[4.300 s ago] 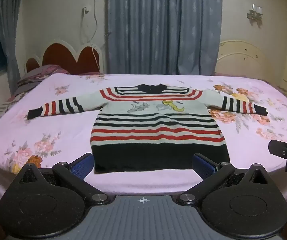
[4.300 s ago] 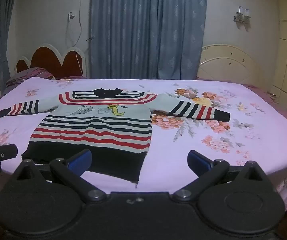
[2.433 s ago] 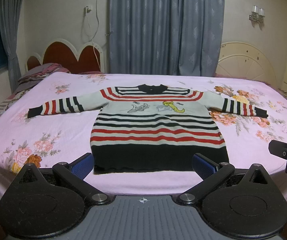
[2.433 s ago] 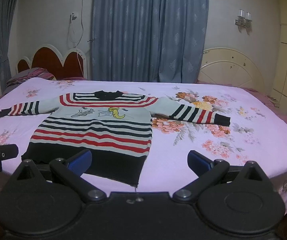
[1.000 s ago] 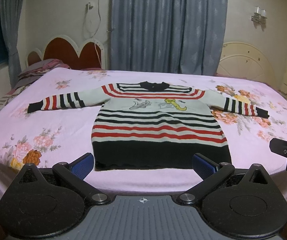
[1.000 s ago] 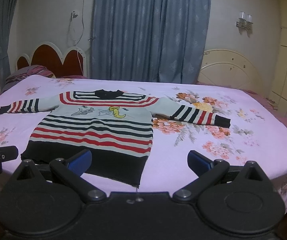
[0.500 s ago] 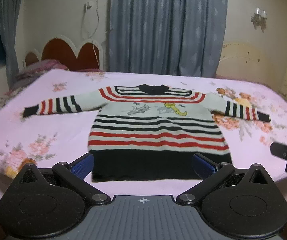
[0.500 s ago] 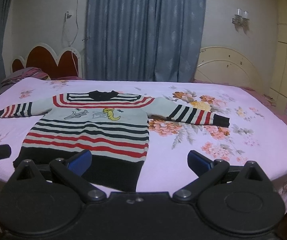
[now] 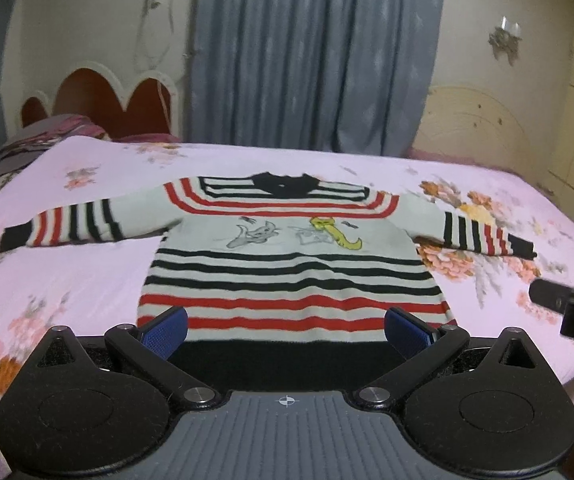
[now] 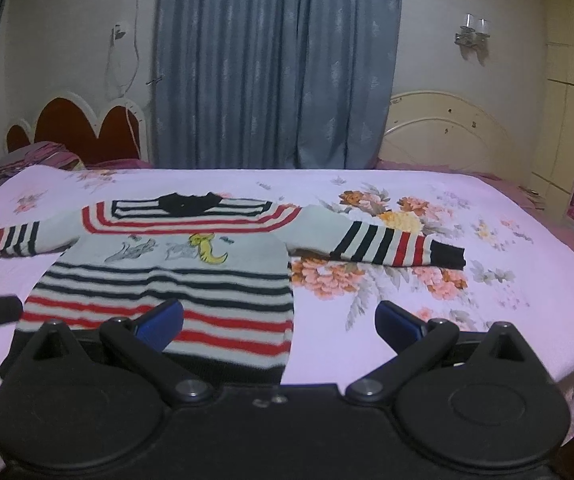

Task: Fold small clothes
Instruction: 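Move the right gripper to the sweater's black cuff and grasp it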

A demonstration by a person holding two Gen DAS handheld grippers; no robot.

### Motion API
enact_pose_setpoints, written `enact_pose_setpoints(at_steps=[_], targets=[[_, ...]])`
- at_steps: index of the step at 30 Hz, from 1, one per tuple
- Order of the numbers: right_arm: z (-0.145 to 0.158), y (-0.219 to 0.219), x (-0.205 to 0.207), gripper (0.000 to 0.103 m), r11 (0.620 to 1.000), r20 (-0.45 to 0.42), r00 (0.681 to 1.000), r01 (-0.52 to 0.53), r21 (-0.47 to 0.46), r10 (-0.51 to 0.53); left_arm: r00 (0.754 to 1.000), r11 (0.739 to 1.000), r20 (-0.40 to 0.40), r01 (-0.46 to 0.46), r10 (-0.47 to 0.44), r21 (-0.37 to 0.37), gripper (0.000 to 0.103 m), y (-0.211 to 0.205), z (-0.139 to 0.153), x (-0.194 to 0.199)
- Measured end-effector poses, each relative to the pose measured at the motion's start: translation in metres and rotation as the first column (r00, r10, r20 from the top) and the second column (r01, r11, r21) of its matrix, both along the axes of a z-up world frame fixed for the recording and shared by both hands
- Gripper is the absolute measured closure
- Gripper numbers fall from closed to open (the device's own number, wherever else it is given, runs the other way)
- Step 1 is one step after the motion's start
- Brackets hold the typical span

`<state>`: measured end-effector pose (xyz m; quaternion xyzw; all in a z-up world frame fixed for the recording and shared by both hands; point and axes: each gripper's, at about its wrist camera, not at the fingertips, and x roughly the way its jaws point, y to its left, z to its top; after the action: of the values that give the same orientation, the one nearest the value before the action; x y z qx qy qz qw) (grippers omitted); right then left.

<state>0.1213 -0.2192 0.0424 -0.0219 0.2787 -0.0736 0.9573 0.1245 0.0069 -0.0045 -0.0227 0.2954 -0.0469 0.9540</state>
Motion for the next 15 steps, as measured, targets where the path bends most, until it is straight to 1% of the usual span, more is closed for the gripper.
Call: enact_pose_setpoints(at_steps=[4, 7, 8, 10, 12, 15], targets=[[0.002, -0.003, 0.024, 0.001, 0.999, 0.018, 0.999, 0.033, 0.006, -0.033, 0.999, 0.999, 0.001, 0.035, -0.035, -0.007, 0.000, -0.002, 0.003, 0.027], [0.002, -0.006, 0.038, 0.001, 0.998, 0.025, 0.998, 0.059, 0.020, -0.059, 0.999, 0.998, -0.002, 0.043, -0.043, -0.040, 0.000, 0.003, 0.005, 0.049], [0.003, -0.007, 0.042, 0.001, 0.997, 0.028, 0.997, 0.066, 0.025, -0.067, 0.998, 0.997, -0.007, 0.061, -0.061, -0.051, 0.000, 0.005, 0.004, 0.056], [0.001, -0.013, 0.052, 0.001, 0.995, 0.036, 0.995, 0.094, 0.031, -0.095, 0.998, 0.997, -0.003, 0.066, -0.066, -0.036, 0.000, 0.007, 0.002, 0.069], [-0.002, -0.018, 0.060, 0.001, 0.993, 0.041, 0.992, 0.117, 0.028, -0.118, 0.998, 0.999, 0.007, 0.055, -0.054, -0.005, 0.000, 0.005, -0.001, 0.081], [-0.006, -0.033, 0.070, 0.001, 0.988, 0.038, 0.987, 0.155, 0.013, -0.156, 0.999, 1.000, 0.025, 0.026, -0.027, 0.017, 0.000, -0.002, -0.005, 0.096]])
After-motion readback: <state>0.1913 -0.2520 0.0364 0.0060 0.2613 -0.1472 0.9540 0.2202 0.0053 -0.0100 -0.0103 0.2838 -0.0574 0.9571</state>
